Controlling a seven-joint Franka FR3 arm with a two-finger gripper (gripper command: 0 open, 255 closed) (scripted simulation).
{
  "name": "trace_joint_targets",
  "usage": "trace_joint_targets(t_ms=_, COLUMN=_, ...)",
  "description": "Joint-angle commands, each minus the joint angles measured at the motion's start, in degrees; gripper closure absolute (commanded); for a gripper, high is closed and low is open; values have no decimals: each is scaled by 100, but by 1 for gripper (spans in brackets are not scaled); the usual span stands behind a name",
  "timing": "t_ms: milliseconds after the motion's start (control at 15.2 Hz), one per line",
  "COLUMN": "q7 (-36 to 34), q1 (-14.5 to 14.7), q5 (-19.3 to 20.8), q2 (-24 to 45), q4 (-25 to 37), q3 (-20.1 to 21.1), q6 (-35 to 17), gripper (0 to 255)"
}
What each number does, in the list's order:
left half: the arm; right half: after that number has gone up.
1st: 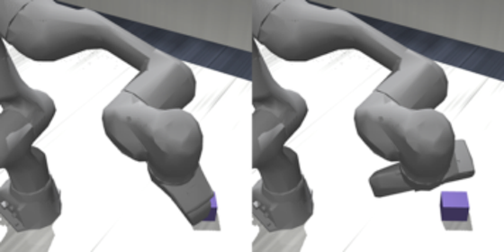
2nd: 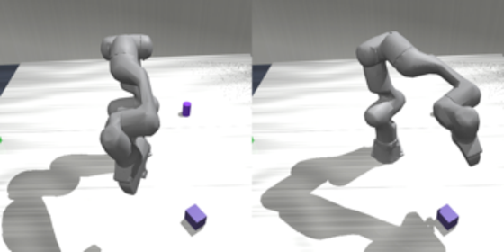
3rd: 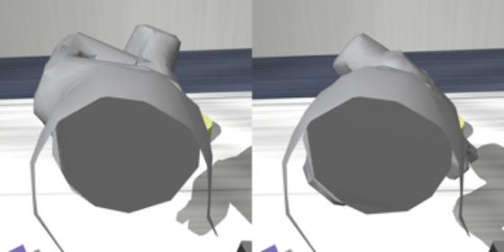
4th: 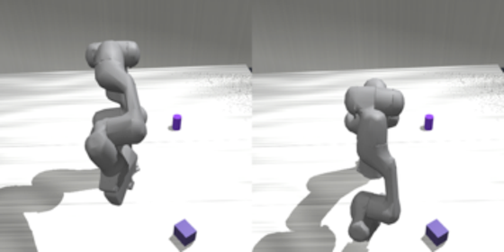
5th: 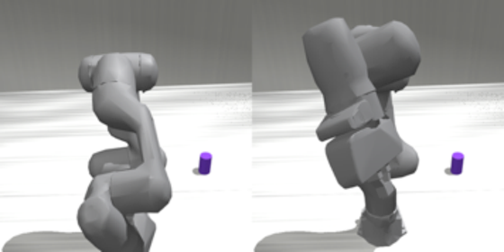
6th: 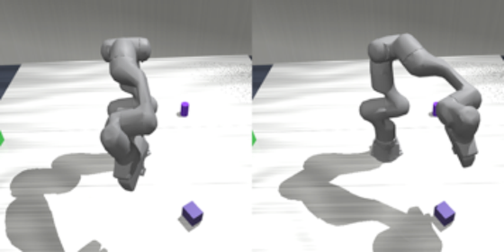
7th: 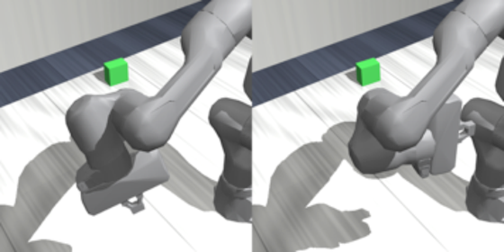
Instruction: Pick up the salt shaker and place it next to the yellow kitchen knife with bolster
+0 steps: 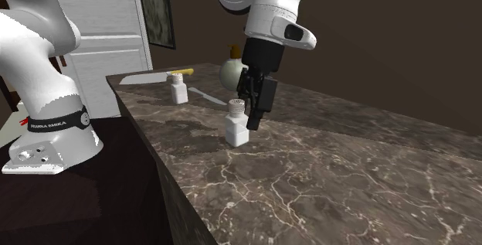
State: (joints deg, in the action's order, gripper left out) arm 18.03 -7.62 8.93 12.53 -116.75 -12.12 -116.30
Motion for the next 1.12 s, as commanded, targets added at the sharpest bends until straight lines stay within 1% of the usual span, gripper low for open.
trace_joint_targets(t_ms=0, q7=-1, q1=0, q5=1, q2=0, q4=-11, q3=0, q6=-12, gripper=0)
trace_joint_targets(t_ms=264, q7=-1, q1=0, q5=1, q2=0, q4=-11, q3=0, q6=-11, gripper=0)
trace_joint_targets(t_ms=330, q7=-1, q1=0, q5=1, q2=0, q4=-11, q3=0, q6=-11, gripper=255)
trace_joint_targets(t_ms=924, q7=-1, q1=0, q5=1, q2=0, q4=-11, q3=0, q6=-12, gripper=255)
trace_joint_targets(t_ms=1056, q7=10, q1=6, q5=9, q2=-85, q4=43, q3=-2, q6=125, gripper=255)
